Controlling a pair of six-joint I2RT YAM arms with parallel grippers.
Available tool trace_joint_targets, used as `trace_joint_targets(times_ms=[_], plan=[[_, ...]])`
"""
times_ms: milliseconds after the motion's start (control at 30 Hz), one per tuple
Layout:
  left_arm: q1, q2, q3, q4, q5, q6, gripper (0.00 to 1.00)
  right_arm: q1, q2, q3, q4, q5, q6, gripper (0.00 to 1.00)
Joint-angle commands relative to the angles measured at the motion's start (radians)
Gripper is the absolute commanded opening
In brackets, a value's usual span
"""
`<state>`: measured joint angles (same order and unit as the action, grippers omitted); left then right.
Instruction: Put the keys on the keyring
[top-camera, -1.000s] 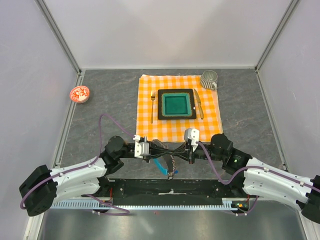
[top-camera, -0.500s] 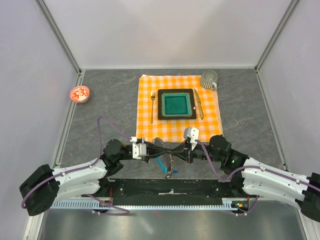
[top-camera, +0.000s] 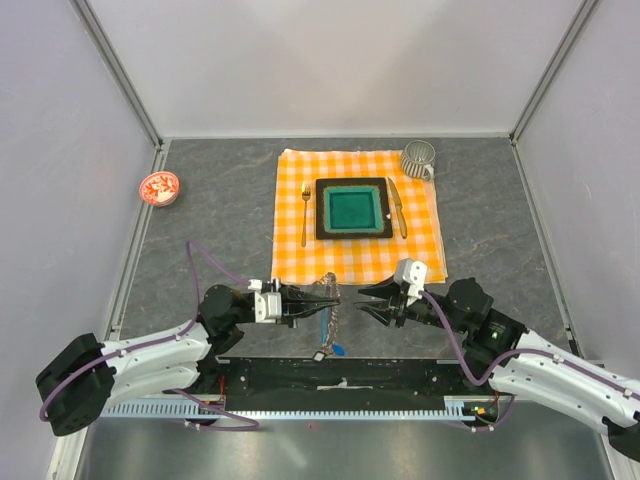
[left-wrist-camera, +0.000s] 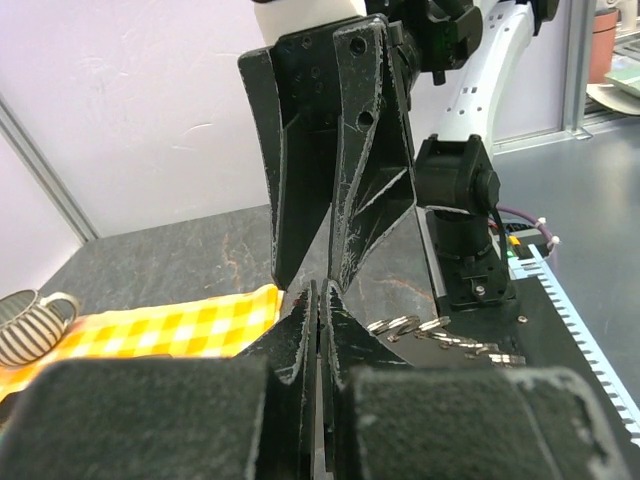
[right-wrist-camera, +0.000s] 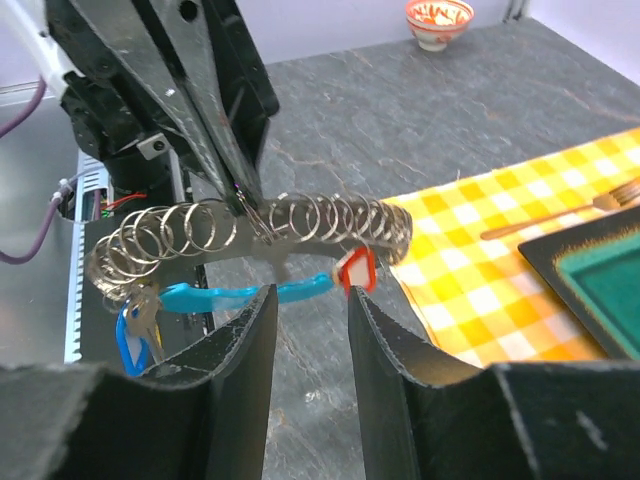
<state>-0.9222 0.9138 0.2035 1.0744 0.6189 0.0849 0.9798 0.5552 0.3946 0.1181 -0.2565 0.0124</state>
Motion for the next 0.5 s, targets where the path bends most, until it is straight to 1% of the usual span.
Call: trace_joint_targets(times_ms=[0, 267, 467], plan=[[-0.003, -0.003, -0.001, 0.094, 0.024, -0.033, 0.02, 0.002, 0.012, 0.012, 0.069, -0.096, -0.054, 0.42], [-0.003, 0.053, 0.008, 0.163, 0.054, -0.076, 0.02, 0.003, 0.112, -0.013, 0.210, -0.185, -0.058, 0.43], [-0.003, 0.071, 0.007, 0.185, 0.054, -0.076, 0.02, 0.002, 0.124, -0.007, 0.232, -0.199, -0.066, 0.43]])
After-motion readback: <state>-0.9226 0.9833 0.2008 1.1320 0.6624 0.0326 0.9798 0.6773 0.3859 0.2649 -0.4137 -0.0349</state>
